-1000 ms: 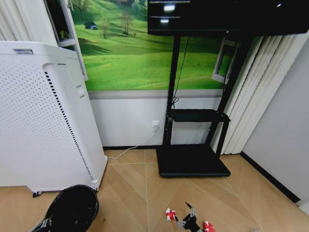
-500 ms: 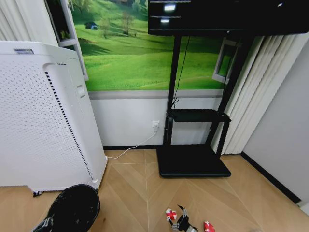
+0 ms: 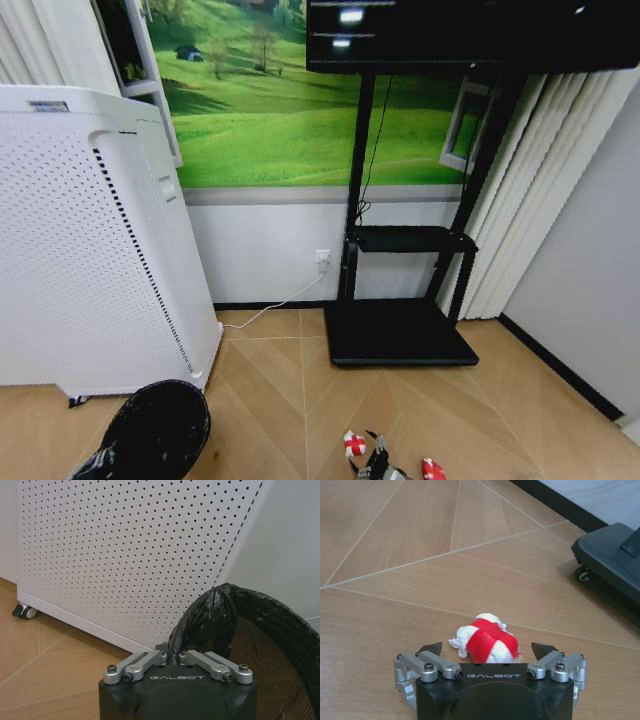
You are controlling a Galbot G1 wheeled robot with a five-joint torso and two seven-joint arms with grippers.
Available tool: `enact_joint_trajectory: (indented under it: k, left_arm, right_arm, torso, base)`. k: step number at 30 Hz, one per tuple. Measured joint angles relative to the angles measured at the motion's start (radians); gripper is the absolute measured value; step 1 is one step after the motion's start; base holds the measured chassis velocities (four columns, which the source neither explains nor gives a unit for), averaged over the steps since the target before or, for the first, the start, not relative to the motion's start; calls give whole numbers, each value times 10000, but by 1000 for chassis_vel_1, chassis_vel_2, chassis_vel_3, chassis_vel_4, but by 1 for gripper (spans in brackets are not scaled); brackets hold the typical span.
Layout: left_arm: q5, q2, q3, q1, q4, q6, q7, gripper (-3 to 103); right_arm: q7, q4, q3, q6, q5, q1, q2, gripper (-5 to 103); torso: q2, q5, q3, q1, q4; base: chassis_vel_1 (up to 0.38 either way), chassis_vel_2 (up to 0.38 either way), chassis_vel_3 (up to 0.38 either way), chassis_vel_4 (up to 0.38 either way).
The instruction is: Pick up the trash bin and place the garbage on the floor into it.
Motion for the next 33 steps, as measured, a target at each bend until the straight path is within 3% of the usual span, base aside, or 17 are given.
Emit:
enact_joint_trajectory:
  k: [9,13,15,19,23,25,33]
  left_arm:
    - [3,-7,83,-4,10,0,42,4]
    - [4,-16,108,-1,11,-5,43,4]
    - [4,-9,113,-4,11,-5,43,4]
    - [-3,63,175,-41,17,-5,45,4]
    - [-31,115,267,-68,74,2,413,4]
    - [-168,193,562,-43,13,140,979,4]
    - [-739,657,1594,-448,234,529,1535,4]
  right_arm:
    - [15,-345,-163,38,-60,226,284,70]
    - [-22,-329,-163,81,-69,215,276,47]
    - [-22,-311,-152,82,-69,207,262,47]
    - [-34,-6,119,115,92,69,194,33]
    - [-50,299,432,216,272,-43,213,32]
    - [-42,933,916,338,680,-281,203,32]
    - [101,2998,1923,901,1031,-1193,-349,32]
  torso:
    - [0,-1,0,0,0]
    - [0,-1,0,0,0]
    - [0,-1,-1,0,1]
    - [0,0,-1,0,0]
    - [0,-1,0,0,0]
    - [0,2,0,0,2]
    - [0,0,-1,0,-2]
  base:
    - [0,0,0,0]
    - [0,0,0,0]
    - [0,0,0,0]
    - [0,0,0,0]
    - [0,0,0,0]
    - [0,0,0,0]
    - [0,0,0,0]
